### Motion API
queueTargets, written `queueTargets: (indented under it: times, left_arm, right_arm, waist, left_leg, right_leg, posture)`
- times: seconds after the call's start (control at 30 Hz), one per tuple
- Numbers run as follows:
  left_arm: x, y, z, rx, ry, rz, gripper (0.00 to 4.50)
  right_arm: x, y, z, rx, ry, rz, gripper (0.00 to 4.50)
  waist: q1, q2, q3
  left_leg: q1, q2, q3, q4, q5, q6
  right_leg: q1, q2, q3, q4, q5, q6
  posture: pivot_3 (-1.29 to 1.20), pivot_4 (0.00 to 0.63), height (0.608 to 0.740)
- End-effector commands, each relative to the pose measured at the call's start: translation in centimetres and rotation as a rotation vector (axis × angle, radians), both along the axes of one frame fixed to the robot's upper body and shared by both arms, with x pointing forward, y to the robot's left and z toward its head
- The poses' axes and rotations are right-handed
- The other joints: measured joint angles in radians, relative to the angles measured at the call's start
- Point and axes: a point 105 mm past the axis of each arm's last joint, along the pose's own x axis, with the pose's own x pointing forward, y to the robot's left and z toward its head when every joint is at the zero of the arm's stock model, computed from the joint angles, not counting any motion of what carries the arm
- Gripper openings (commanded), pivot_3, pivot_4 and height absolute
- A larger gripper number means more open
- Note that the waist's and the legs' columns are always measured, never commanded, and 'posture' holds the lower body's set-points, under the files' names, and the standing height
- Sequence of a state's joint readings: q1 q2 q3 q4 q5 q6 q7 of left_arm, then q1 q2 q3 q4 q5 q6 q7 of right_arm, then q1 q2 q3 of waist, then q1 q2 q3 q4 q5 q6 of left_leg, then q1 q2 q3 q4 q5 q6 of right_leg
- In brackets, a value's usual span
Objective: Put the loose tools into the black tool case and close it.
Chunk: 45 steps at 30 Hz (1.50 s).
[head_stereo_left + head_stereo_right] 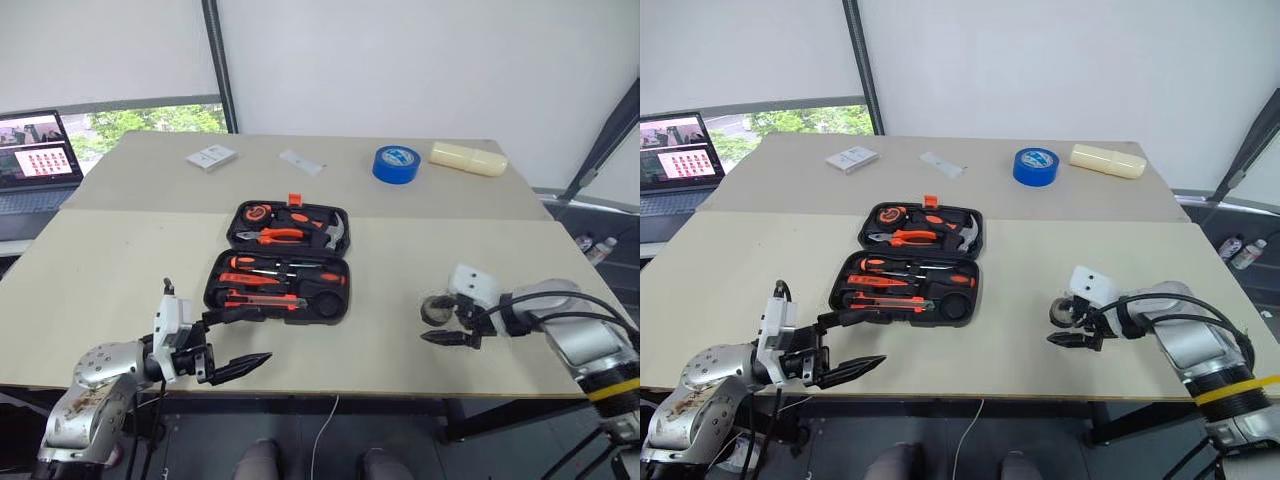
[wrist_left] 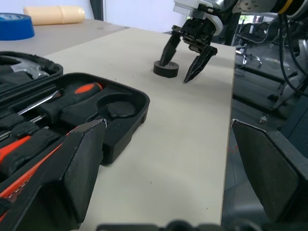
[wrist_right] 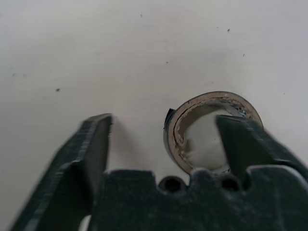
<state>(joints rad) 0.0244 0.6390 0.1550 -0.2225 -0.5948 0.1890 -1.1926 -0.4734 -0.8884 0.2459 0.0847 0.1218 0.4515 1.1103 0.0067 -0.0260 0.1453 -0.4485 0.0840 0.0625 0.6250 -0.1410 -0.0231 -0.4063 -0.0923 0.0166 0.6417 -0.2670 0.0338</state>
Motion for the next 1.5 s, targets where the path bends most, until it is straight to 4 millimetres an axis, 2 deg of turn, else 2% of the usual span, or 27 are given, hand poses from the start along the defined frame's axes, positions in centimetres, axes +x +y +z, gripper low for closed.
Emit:
queueTargets:
  times: [0.03, 0.17, 0.27, 0.43, 0.57, 0.63, 0.77, 0.87, 0.93, 1.03, 1.1, 1.17, 1.2, 1.33, 1.43, 1.5]
  left_arm:
    - [-0.2, 0.1, 1.0, 0.005, -0.055, 0.002, 4.5]
    - [-0.1, 0.4, 1.1, 0.006, -0.07, 0.02, 4.5]
    - [0.1, 1.1, 1.2, -0.002, -0.084, 0.062, 4.5]
    - [0.1, 2.0, 0.7, -0.007, -0.079, 0.114, 4.5]
    - [-0.1, 2.4, 0.8, -0.012, -0.089, 0.14, 4.5]
    - [-0.1, 2.6, 0.9, -0.014, -0.097, 0.149, 4.5]
    - [-0.5, 2.4, 0.8, -0.007, -0.105, 0.142, 4.5]
    - [-0.7, 2.1, 0.7, 0.001, -0.111, 0.139, 4.5]
    - [-0.7, 2.1, 0.7, -0.004, -0.117, 0.145, 4.5]
    - [-0.8, 2.0, 0.8, -0.006, -0.119, 0.149, 4.5]
    - [-0.8, 2.1, 0.8, -0.006, -0.116, 0.149, 4.5]
    - [-0.9, 2.1, 0.8, -0.004, -0.112, 0.147, 4.5]
    - [-0.9, 2.1, 0.8, -0.004, -0.111, 0.146, 4.5]
    - [-0.7, 2.2, 0.9, -0.002, -0.114, 0.151, 4.5]
    - [-0.3, 2.6, 1.6, -0.019, -0.131, 0.186, 4.5]
    - [0.3, 3.3, 2.2, -0.028, -0.16, 0.229, 4.5]
  right_arm:
    - [0.5, -0.2, 0.6, -0.022, -0.011, 0.001, 2.38]
    - [0.5, 0.2, 0.8, -0.007, -0.011, 0.041, 0.96]
    - [-0.3, 3.1, 2.4, 0.103, 0.018, 0.183, 0.05]
    - [0.2, 9.5, 5.4, 0.264, -0.007, 0.317, 0.05]
    - [-0.2, 13.9, 6.7, 0.26, 0.015, 0.415, 0.05]
    - [0.2, 14.9, 6.7, 0.245, 0.014, 0.418, 0.05]
    - [0.6, 16.4, 5.3, 0.199, 0.042, 0.42, 0.05]
    - [0.4, 16.5, 3.9, 0.165, 0.086, 0.411, 0.05]
    - [0.4, 16.7, 3.3, 0.155, 0.098, 0.401, 0.05]
    - [0.8, 16.4, 2.1, 0.111, 0.083, 0.38, 0.05]
    - [1.5, 16.5, 2.2, 0.11, 0.03, 0.366, 0.05]
    - [1.9, 16.5, 2.2, 0.1, 0.006, 0.36, 0.79]
    - [2.0, 16.4, 2.1, 0.1, 0.006, 0.356, 0.92]
    - [1.5, 16.5, 2.5, 0.11, 0.02, 0.394, 2.32]
    - [-1.1, 17.2, 5.7, 0.307, 0.117, 0.504, 3.41]
    - [-1.7, 16.4, 8.2, 0.439, 0.12, 0.546, 4.06]
  waist:
    - [0.0, 0.0, 0.0]
    - [0.001, 0.0, 0.0]
    - [-0.001, 0.0, 0.0]
    - [-0.023, 0.0, 0.001]
    - [-0.021, 0.0, 0.002]
    - [-0.016, 0.0, 0.002]
    - [-0.012, 0.0, 0.002]
    - [-0.012, 0.0, 0.002]
    - [-0.012, 0.0, 0.002]
    - [-0.012, 0.0, 0.002]
    - [-0.012, 0.0, 0.002]
    - [-0.012, 0.0, 0.002]
    - [-0.012, 0.0, 0.002]
    - [-0.01, 0.0, 0.002]
    - [-0.008, 0.0, 0.002]
    - [-0.009, 0.0, 0.002]
  left_leg:
    - [0.001, 0.0, 0.0, 0.0, 0.0, 0.0]
    - [0.001, 0.0, 0.0, 0.0, 0.0, 0.0]
    - [0.001, 0.0, 0.0, 0.0, 0.0, 0.0]
    - [0.003, 0.002, 0.0, -0.001, 0.0, 0.0]
    - [0.003, 0.002, -0.001, -0.001, 0.0, 0.0]
    - [0.002, 0.002, -0.001, -0.001, 0.0, 0.0]
    - [0.001, 0.001, 0.001, -0.001, 0.0, -0.001]
    - [-0.002, 0.002, 0.001, -0.001, 0.0, -0.001]
    - [-0.01, 0.002, 0.001, 0.0, 0.002, -0.002]
    - [-0.009, 0.002, 0.0, 0.0, 0.002, -0.002]
    - [-0.009, 0.002, 0.0, 0.0, 0.002, -0.002]
    - [-0.009, 0.002, 0.001, 0.0, 0.002, -0.002]
    - [-0.009, 0.002, 0.001, 0.0, 0.002, -0.002]
    - [-0.009, 0.002, 0.001, 0.0, 0.002, -0.002]
    - [-0.01, 0.002, 0.001, 0.0, 0.002, -0.002]
    - [-0.01, 0.002, 0.0, -0.001, 0.002, -0.002]
  right_leg:
    - [0.0, 0.0, 0.0, 0.0, 0.0, 0.0]
    - [0.001, 0.0, 0.0, 0.0, 0.0, 0.0]
    - [0.0, 0.0, 0.0, 0.0, 0.0, 0.0]
    - [0.0, 0.002, 0.0, 0.003, 0.002, 0.002]
    - [-0.002, 0.002, 0.0, 0.004, 0.004, 0.0]
    - [-0.002, 0.002, -0.001, 0.004, 0.003, -0.002]
    - [-0.008, 0.0, -0.001, 0.004, 0.001, -0.004]
    - [-0.011, 0.0, -0.001, 0.004, 0.002, -0.004]
    - [-0.015, 0.001, -0.001, 0.007, 0.006, 0.0]
    - [-0.015, 0.002, -0.001, 0.007, 0.006, 0.001]
    - [-0.015, 0.002, -0.001, 0.007, 0.006, 0.001]
    - [-0.015, 0.001, -0.001, 0.006, 0.006, 0.001]
    - [-0.015, 0.001, -0.001, 0.006, 0.006, 0.001]
    - [-0.014, 0.001, -0.001, 0.006, 0.006, 0.001]
    - [-0.014, 0.001, -0.001, 0.006, 0.006, 0.001]
    - [-0.015, 0.002, -0.001, 0.006, 0.006, 0.001]
  posture:
    - [0.0, 0.15, 0.74]
    - [0.0, 0.15, 0.74]
    - [0.0, 0.15, 0.74]
    - [0.0, 0.15, 0.74]
    - [0.0, 0.15, 0.74]
    - [0.0, 0.15, 0.74]
    - [0.0, 0.15, 0.74]
    - [0.0, 0.15, 0.74]
    - [0.0, 0.15, 0.74]
    - [0.0, 0.15, 0.74]
    - [0.0, 0.15, 0.74]
    - [0.0, 0.15, 0.74]
    - [0.0, 0.15, 0.74]
    - [0.0, 0.15, 0.74]
    - [0.0, 0.15, 0.74]
    - [0.0, 0.15, 0.74]
